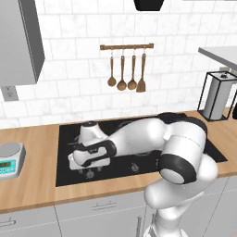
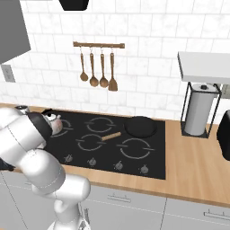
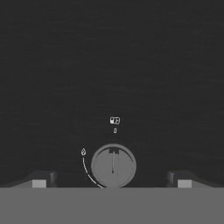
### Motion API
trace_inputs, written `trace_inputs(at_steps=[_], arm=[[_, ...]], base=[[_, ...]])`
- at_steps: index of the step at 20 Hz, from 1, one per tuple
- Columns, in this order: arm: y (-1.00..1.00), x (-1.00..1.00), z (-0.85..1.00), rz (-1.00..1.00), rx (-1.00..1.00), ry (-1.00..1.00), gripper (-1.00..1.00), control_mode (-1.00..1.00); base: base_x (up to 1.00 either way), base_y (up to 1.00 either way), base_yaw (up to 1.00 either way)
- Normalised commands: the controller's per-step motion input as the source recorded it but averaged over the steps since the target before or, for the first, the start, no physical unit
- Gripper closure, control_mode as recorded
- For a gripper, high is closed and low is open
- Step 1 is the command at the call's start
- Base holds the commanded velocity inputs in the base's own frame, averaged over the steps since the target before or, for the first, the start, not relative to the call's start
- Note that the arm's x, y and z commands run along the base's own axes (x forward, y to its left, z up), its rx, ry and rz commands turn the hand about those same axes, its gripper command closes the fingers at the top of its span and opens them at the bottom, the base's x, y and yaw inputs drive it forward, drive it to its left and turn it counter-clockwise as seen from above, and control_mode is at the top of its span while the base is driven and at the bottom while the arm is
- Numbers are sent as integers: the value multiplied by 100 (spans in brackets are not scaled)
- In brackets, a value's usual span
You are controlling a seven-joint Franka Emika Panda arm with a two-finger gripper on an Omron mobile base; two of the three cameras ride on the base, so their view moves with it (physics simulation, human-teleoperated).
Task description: Pick the kettle from the counter and place it on a stove burner. Then turn the burner on.
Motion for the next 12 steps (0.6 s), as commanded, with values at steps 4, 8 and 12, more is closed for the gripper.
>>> trace_inputs(at_steps=[4,8,12], arm=[[-12,0,-4,0,0,7,-100,-100],[-10,0,-11,0,0,9,-100,-100],[-1,0,-4,0,0,3,-100,-100]], base=[[0,0,0],[0,0,0],[0,0,0]])
